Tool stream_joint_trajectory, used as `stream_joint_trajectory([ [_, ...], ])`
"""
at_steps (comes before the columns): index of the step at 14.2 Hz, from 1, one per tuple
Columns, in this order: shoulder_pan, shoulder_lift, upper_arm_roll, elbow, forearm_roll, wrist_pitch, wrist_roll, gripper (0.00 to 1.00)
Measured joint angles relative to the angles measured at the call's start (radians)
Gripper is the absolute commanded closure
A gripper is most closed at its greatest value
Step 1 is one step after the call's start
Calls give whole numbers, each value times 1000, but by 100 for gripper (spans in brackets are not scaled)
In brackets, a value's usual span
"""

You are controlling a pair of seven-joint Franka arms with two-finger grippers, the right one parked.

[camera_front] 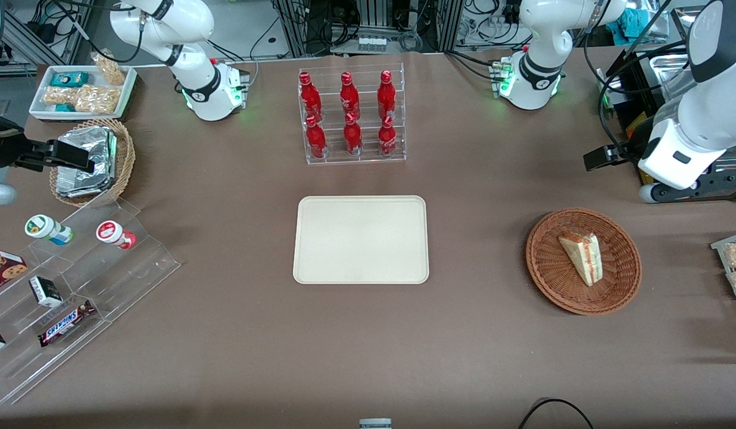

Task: Place sandwich from basket to tray
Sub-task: 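Move the left gripper down over the sandwich in the wicker basket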

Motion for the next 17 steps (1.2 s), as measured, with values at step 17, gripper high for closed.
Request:
stream_joint_trajectory([
  [17, 3, 252, 19, -136, 81, 328, -152, 0],
])
